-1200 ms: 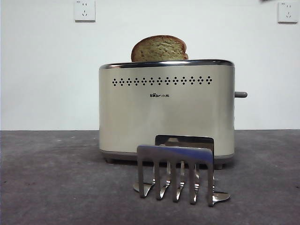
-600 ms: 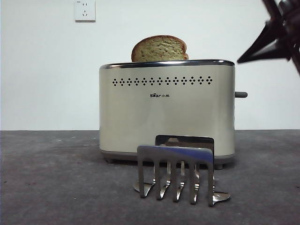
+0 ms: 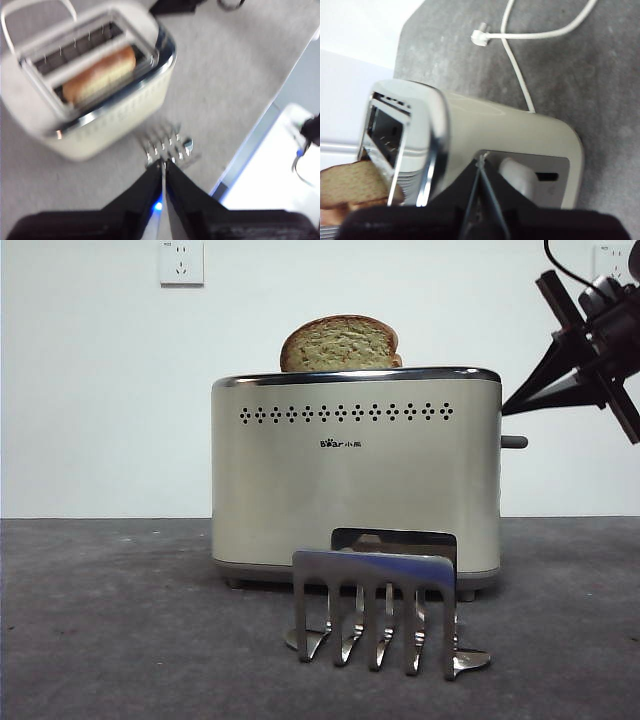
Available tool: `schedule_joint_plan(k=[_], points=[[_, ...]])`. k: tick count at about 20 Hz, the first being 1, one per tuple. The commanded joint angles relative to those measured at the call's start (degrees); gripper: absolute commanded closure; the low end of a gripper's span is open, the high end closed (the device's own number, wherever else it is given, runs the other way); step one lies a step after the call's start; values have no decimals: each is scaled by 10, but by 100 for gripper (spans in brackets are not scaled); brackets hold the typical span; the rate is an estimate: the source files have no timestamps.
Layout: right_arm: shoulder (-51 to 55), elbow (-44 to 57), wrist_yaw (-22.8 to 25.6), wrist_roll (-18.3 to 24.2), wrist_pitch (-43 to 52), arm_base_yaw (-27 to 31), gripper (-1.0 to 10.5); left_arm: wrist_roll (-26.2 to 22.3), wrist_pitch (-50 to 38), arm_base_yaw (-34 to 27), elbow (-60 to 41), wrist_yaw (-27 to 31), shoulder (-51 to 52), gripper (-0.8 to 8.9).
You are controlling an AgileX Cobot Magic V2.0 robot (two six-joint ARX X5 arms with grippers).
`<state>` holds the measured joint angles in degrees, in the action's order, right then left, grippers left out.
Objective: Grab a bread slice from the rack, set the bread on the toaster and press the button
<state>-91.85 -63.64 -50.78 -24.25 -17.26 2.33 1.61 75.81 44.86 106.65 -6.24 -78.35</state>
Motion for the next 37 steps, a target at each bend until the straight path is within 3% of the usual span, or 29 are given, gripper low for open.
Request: schedule_joint_plan(k=[1, 6, 14, 37], points=[[-6, 0, 2, 3, -10, -1, 954, 14, -2, 2, -43, -2, 20, 797], [-20, 0, 23, 6, -28, -1, 954, 29, -2, 2, -113, -2, 50, 797], [-30, 0, 65, 40, -68, -1, 954, 29, -2, 2, -117, -1, 75, 797], [-145, 1, 87, 72, -117, -5, 954, 29, -2, 2, -117, 0, 75, 796]])
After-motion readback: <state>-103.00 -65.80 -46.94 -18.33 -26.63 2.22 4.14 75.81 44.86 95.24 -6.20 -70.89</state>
